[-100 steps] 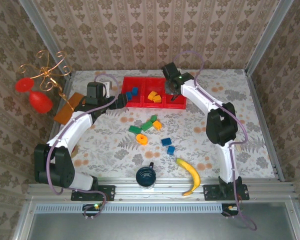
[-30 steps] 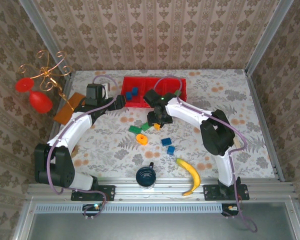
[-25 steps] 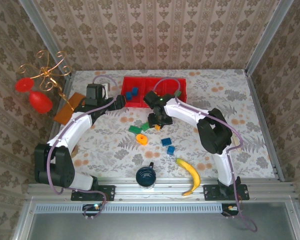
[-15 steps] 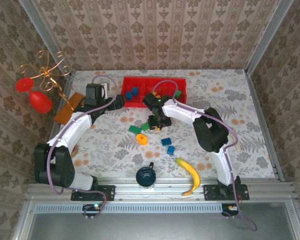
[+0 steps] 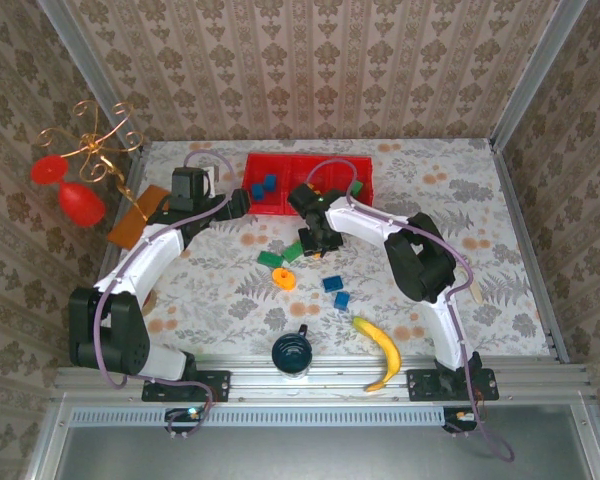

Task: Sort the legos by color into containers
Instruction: Pick up the lego from the center of the table.

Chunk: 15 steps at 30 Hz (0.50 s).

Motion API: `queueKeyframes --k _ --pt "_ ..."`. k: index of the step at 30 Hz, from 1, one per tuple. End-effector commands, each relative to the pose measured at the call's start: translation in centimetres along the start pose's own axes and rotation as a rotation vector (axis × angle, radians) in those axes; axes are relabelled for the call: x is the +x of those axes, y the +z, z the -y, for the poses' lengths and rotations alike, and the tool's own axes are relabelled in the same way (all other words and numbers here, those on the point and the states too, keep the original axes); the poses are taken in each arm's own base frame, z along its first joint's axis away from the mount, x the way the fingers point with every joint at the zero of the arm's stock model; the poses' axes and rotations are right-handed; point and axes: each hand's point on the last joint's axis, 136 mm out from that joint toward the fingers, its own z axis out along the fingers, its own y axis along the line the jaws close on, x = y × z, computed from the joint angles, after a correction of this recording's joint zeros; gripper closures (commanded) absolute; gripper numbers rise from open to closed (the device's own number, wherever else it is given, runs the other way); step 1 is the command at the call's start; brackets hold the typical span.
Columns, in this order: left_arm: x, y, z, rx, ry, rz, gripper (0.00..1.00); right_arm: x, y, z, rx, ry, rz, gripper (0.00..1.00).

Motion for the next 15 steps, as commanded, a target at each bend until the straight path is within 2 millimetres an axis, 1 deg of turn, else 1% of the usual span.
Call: queueKeyframes --k 1,4,9,13,15 --pt "-0.3 -0.2 -0.3 0.000 -0.019 0.018 0.00 0.0 0.4 0.0 -0.014 0.010 -0.013 0.66" --pt "-0.3 -0.3 -0.3 0.000 -0.019 0.019 0.00 0.1 0.0 0.5 -0.003 0.019 -0.007 0.74" --pt "-0.4 -0.3 -0.4 -0.002 -0.022 0.022 0.00 -0.2 -1.4 1.6 0.034 0.040 0.024 0.83" --pt "-0.4 -0.4 -0.4 -0.002 -0.022 0.023 0.00 -1.3 -3.2 2.0 0.038 0.060 0.083 0.86" --pt "-0.5 -0.4 -0.4 -0.004 -0.022 0.026 0.00 -2.3 -4.2 2.0 0.031 0.070 0.129 0.87"
